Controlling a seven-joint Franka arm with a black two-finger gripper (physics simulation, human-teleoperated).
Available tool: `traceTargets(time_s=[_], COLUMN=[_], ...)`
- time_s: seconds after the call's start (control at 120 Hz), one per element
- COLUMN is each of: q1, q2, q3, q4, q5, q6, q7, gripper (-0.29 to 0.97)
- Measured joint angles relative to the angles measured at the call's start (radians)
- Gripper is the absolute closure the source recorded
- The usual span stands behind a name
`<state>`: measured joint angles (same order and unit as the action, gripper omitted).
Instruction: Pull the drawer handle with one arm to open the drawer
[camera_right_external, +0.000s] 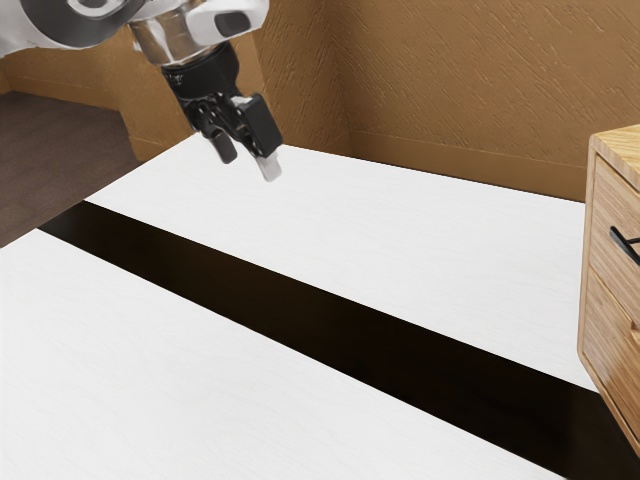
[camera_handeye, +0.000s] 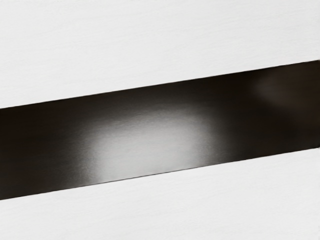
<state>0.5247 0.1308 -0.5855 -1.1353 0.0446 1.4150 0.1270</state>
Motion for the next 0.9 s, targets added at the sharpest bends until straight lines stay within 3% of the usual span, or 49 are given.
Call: traceTargets(time_s=[0.15,0.375,0.508,0.9], q1=[-0.052,-0.247,-0.218,-0.217], q2=[-0.072,-0.19,-0.211,-0.204], q3=[-0.002,0.0,-0.01,-0.017], q4=[-0.167,-0.398,-0.428,-0.433], q5=[0.086,0.171,0.178,0.107], q6=[0.058,0.283,0.38,0.421], q7=[-0.01,0.117,0.269,0.803], gripper=[0.02,0.02,0.02,0.02])
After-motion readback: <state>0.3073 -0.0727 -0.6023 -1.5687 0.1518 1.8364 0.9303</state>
